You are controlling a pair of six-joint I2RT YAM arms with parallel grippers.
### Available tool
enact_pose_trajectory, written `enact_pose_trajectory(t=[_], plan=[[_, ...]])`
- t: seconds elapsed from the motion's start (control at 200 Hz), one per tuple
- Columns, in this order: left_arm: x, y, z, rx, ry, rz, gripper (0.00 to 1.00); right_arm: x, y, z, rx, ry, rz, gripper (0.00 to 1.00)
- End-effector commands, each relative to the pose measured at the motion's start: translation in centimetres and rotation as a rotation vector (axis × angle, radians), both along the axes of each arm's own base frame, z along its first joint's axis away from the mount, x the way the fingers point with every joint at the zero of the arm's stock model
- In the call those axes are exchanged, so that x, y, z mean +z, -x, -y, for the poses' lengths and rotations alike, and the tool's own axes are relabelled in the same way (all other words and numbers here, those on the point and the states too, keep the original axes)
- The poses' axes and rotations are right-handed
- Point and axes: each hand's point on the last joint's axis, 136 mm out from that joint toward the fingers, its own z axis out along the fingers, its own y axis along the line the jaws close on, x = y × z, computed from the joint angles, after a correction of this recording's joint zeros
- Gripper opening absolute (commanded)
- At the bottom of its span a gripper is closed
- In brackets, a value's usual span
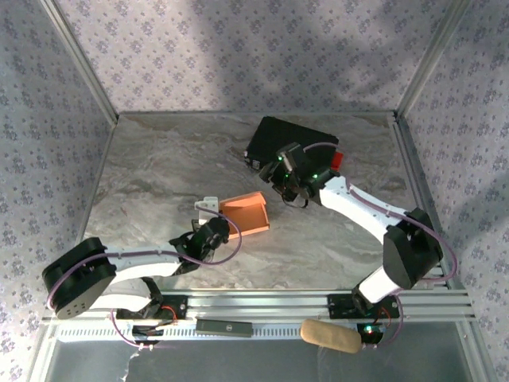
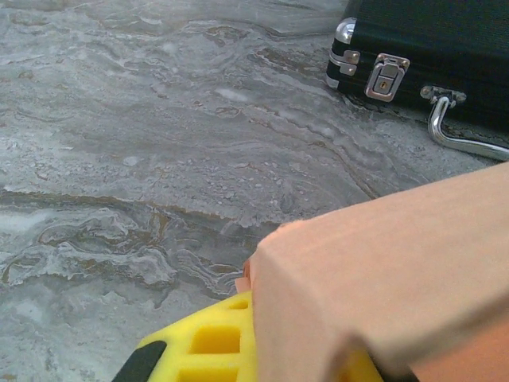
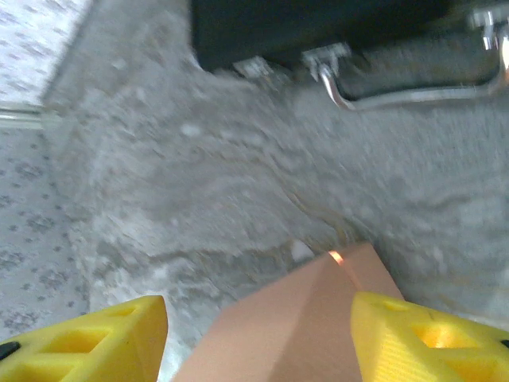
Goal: Fold the paper box
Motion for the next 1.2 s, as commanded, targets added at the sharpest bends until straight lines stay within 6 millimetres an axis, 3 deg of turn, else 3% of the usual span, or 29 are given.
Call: enact_pose_trajectory(t=[0.0,0.265,0.455,0.899,1.199], plan=[[0.1,0.0,0.3,0.012,0.003,-0.013,0.00,-1.3,1.3,-1.0,-0.008,-0.081,-0.095,0.63],[0.7,-0.3,1.2,0.009,0.046,-0.017,0.00,-2.0,1.6,-2.9,0.003,-0.160,-0.136,0.60],[0.6,-0.4,1.7,0.022,0.069,-0.023,0.00,-3.0,2.1,-3.6,0.002,-0.203,-0.160,0.53],[-0.7,1.0,1.6,0.060,0.129,-0.031,0.00,-4.9,3.5,-2.6,0.050,-0.091,-0.124,0.38],[-1.6,2.4,1.3,0.016,0.233,-0.074,0.18,-5.7,4.6,-2.0,0.087,0.005,-0.074,0.34]])
